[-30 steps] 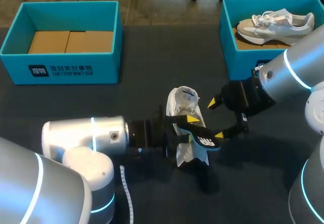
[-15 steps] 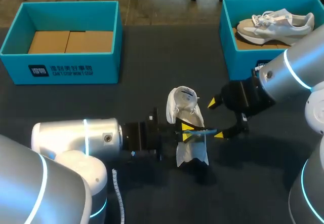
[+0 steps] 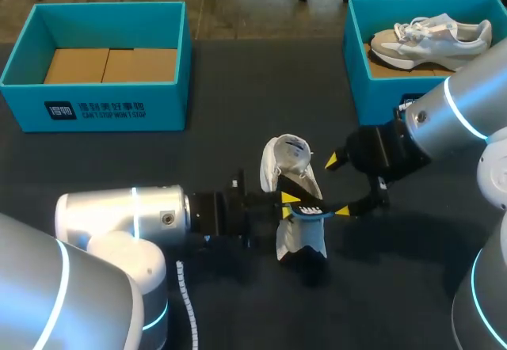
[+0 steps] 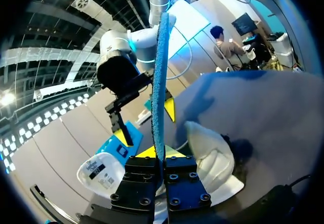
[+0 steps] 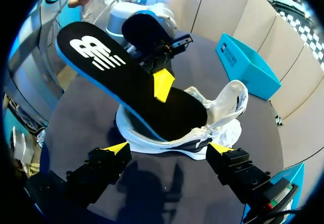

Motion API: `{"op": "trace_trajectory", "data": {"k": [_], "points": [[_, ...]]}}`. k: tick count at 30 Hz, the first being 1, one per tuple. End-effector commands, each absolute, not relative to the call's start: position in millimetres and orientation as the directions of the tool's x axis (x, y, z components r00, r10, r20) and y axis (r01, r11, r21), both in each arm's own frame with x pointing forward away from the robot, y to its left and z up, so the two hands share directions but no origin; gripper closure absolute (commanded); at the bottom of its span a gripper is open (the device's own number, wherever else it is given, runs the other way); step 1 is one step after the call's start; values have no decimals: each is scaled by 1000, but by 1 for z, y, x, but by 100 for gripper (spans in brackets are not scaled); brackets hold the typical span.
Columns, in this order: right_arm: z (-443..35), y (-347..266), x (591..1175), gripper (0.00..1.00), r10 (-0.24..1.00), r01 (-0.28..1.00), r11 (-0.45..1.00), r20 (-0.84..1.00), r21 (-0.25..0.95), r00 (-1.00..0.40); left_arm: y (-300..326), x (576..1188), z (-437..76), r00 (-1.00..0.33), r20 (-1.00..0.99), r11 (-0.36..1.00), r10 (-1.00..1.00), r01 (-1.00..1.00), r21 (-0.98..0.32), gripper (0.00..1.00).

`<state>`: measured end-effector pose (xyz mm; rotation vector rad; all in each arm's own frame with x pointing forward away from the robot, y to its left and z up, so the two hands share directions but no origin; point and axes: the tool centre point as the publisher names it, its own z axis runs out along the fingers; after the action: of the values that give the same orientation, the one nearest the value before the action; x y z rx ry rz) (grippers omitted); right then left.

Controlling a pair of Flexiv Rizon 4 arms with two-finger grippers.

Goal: Take the shoe out of the shoebox, open the shoe tongue, remove and reinsert the insole, then place the shoe into the shoebox

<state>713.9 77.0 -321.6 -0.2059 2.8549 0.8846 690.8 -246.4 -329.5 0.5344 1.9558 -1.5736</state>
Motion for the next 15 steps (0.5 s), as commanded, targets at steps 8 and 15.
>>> {"op": "trace_trajectory", "data": {"k": [8,15], "points": [[-322,78,714,0,-87,-173,818,-179,548,-980,-249,705,-342,-754,-657,255,-22,631,-733,100],[-322,78,714,0,-87,-173,818,-179,548,-980,-246,694,-326,-739,-673,247,-30,647,-721,53]]}}
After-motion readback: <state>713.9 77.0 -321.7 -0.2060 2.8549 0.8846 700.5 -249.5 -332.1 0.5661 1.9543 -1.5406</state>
